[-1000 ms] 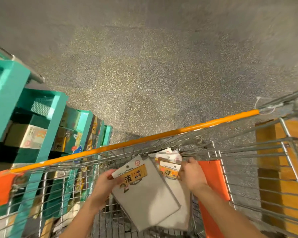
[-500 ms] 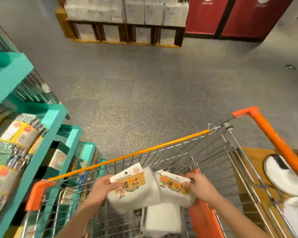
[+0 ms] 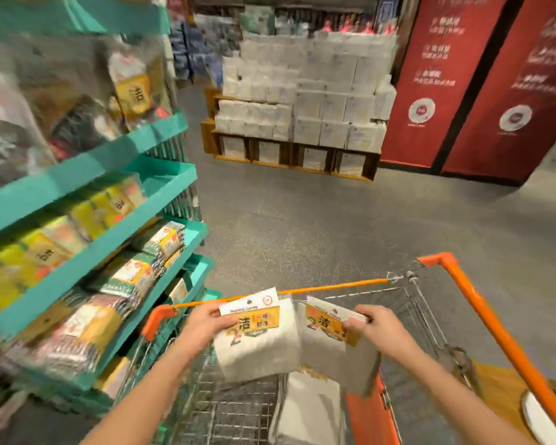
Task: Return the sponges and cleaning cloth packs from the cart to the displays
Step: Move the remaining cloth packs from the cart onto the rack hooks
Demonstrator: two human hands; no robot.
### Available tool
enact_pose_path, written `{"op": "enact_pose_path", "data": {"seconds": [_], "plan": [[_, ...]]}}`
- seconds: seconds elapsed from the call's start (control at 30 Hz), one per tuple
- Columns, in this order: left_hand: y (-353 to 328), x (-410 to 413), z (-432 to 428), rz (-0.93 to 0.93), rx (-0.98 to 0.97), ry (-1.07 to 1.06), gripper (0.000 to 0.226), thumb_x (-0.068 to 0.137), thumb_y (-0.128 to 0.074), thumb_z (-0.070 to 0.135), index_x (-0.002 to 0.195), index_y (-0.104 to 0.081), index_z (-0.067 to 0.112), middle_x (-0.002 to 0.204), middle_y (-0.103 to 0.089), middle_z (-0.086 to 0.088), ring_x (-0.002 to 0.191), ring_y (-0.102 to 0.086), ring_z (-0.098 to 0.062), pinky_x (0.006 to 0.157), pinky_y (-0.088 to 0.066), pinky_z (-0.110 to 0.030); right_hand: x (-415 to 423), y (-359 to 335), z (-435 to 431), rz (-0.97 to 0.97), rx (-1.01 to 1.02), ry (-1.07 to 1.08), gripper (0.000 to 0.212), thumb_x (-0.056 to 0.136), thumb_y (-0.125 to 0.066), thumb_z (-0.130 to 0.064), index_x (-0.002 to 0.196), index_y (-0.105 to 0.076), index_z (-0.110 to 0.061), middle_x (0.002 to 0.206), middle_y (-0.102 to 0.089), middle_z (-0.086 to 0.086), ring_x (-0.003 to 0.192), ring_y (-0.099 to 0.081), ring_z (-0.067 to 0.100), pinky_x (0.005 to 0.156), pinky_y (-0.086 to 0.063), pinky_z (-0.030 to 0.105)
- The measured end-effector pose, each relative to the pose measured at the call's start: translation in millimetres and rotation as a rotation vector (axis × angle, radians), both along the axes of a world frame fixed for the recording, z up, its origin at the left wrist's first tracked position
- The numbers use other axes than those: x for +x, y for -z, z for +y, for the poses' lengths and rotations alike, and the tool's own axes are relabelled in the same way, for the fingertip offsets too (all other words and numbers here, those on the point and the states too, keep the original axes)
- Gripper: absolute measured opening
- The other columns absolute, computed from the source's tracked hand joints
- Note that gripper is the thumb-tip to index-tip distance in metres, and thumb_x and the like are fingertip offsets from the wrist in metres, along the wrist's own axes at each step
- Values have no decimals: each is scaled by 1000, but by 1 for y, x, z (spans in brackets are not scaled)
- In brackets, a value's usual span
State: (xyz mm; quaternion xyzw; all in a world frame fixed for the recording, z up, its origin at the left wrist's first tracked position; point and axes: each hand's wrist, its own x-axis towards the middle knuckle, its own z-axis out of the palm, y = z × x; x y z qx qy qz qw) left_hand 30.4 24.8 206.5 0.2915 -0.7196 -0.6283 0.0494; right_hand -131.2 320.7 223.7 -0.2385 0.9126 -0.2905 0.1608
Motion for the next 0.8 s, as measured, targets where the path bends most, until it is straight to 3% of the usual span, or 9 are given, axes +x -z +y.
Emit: {"op": "enact_pose_path", "data": {"seconds": [0.17,0.27,0.4,0.53,0.6,0.7,0.8], "plan": [[-37,71,8,98,-34,-136,25,78,-73,-1,102,-67,5,80,-75,5,77,-72,-12,68,-57,-20,52,-53,-20,44,-89,-109,21,84,-67,-29,67,-61,-19,53,-45,-7,53,-40,4,51,-31,21],[-62,127,-1,143,-21,-230,27,79,-72,0,105,-66,2,98,-73,-11,91,-70,-26,80,-58,-33,86,-87,-52,87,-103,-210,36,85,-67,-29,55,-48,-25,51,-40,-7,52,-36,5,51,-30,21],[-89,208,-39,199,-43,-372,25,80,-73,4,104,-67,6,98,-74,-8,84,-71,-17,69,-55,-23,133,-119,-112,70,-141,-320,26,85,-67,-33,65,-61,-18,59,-52,-5,58,-44,11,52,-32,24],[-119,297,-89,254,-88,-533,19,80,-70,-1,96,-68,9,89,-75,-5,75,-72,-11,63,-53,-17,194,-141,-190,-8,-222,-469,15,85,-68,-33,73,-67,-24,68,-67,-9,55,-58,0,50,-42,16],[-130,338,-114,262,-103,-591,18,80,-70,-1,96,-68,7,86,-76,-3,80,-72,-17,65,-55,-19,222,-149,-230,-46,-248,-524,9,84,-69,-33,81,-69,-25,75,-71,-9,61,-64,-3,52,-46,14],[-141,411,-159,275,-131,-688,19,80,-71,0,95,-67,11,87,-76,-2,85,-72,-18,68,-56,-20,275,-156,-303,-48,-259,-624,13,83,-69,-37,86,-72,-24,78,-74,-8,73,-70,7,65,-57,29],[-154,474,-197,262,-210,-739,16,81,-71,3,93,-69,13,88,-76,-3,86,-72,-17,73,-56,-21,325,-156,-365,-85,-258,-689,14,85,-66,-37,84,-71,-24,74,-72,-7,62,-66,2,56,-54,23]]}}
